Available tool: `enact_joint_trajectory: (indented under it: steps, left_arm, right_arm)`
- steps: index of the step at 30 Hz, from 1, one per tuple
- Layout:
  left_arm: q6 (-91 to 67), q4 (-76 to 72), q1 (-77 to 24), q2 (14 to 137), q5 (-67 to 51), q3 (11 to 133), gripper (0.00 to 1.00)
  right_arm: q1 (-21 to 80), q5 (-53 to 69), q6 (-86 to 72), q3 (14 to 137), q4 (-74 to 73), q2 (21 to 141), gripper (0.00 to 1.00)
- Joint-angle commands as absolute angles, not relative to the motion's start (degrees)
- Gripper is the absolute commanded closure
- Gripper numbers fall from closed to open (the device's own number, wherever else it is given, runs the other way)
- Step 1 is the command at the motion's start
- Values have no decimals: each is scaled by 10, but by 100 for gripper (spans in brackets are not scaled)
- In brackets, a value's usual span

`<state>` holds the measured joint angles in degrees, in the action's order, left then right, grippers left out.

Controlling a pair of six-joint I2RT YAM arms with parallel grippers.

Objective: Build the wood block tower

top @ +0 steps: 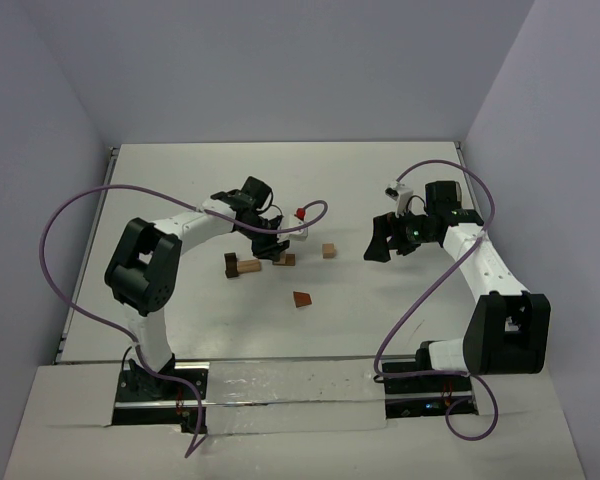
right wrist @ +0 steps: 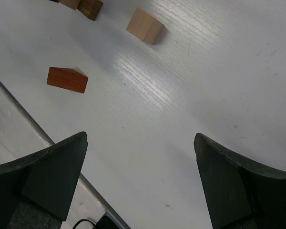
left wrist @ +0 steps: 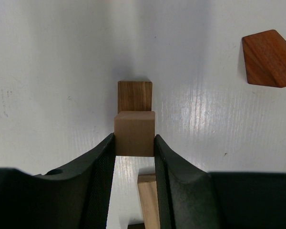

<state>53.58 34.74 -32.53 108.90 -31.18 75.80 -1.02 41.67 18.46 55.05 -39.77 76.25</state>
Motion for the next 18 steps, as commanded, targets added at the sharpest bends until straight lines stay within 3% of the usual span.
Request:
enact_joint_trajectory:
  steps: [1,18]
  left_arm:
    - [537,339,-327,1085,-325,772,58]
    - [536,333,-320,1084,-319,763,57]
  right_arm:
    - [-12,429,183,550,-378,765,0]
    - [-12,430,183,551,-378,766,0]
